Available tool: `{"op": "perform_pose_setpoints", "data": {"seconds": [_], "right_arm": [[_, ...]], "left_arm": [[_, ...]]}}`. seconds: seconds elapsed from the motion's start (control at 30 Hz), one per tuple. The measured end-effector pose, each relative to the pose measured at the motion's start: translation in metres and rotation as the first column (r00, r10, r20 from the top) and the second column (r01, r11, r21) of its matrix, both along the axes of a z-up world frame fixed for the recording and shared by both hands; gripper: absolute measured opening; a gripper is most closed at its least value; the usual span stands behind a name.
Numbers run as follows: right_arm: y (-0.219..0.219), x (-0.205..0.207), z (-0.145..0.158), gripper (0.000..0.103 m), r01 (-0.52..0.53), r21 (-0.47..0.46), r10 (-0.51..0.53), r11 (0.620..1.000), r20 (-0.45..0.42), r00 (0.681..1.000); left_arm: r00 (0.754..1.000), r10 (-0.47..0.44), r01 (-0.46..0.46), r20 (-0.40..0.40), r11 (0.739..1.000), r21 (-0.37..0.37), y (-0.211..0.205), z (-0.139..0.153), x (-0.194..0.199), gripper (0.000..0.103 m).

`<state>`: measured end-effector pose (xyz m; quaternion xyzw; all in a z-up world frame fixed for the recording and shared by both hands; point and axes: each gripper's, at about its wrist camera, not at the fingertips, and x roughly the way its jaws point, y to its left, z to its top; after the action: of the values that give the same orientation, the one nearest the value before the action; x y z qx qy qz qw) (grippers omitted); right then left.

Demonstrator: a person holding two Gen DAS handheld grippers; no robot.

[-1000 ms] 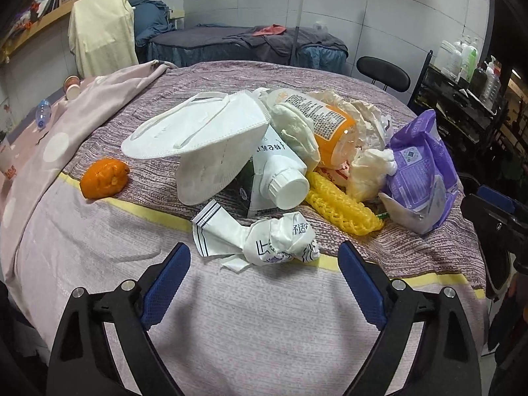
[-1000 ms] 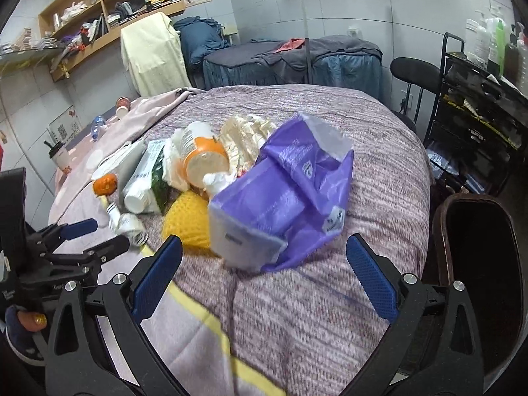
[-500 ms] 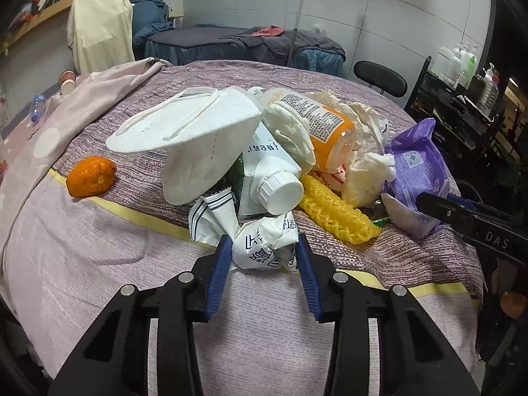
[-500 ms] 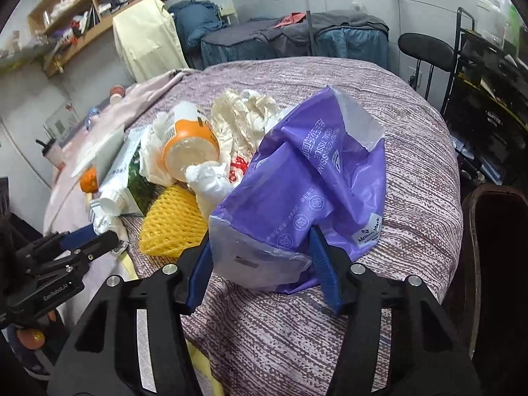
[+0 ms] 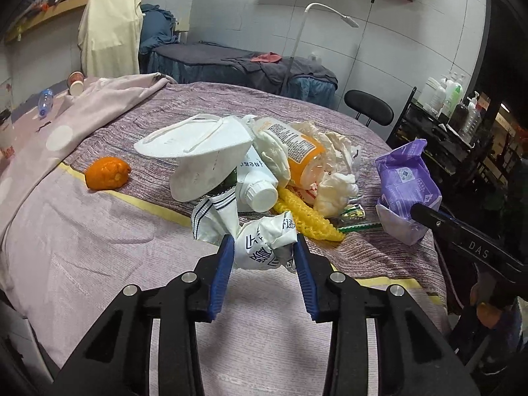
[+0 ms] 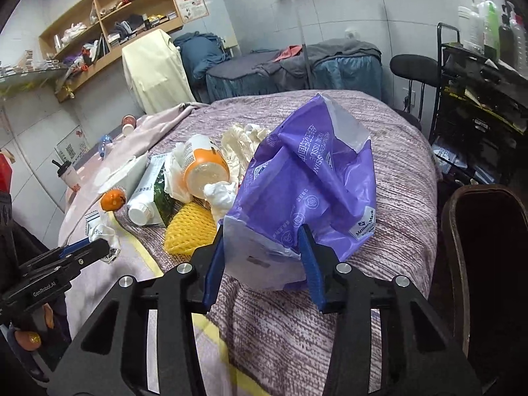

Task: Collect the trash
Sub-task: 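Carry the white wrapper and purple bag over the brown bin, right tool releasing the bag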

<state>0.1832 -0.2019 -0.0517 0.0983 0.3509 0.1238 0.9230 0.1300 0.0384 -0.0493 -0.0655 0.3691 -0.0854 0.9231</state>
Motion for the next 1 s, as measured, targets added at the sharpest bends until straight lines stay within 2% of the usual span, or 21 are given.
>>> {"op": "perform_pose_setpoints", "data": {"seconds": [0.27, 0.53, 0.8, 1.0], "right_arm": [[-0.023, -0.04, 0.022, 0.043, 0.04, 0.021, -0.041, 0.999, 0.083, 0.996], [-0.07, -0.073, 0.035, 0.043, 0.155, 0.019, -0.156, 0.988, 0.138, 0.978], [-0.142, -0.091, 0.021, 0.043, 0.328, 0.025, -0.328, 0.944, 0.109, 0.938], [-0.198, -0.09, -0.009, 0.043, 0.452, 0.008, -0.452, 0.892, 0.042, 0.891]], "left_arm": [[0.998, -0.039, 0.04, 0.048, 0.999, -0.028, -0.017, 0.015, -0.02, 0.037], [0.987, -0.136, 0.138, 0.084, 0.99, -0.022, -0.054, 0.025, -0.028, 0.037], [0.967, -0.24, 0.243, 0.083, 0.97, -0.021, -0.094, 0.025, -0.024, 0.037], [0.945, -0.318, 0.319, 0.078, 0.948, -0.007, -0.128, 0.024, -0.02, 0.037]]}}
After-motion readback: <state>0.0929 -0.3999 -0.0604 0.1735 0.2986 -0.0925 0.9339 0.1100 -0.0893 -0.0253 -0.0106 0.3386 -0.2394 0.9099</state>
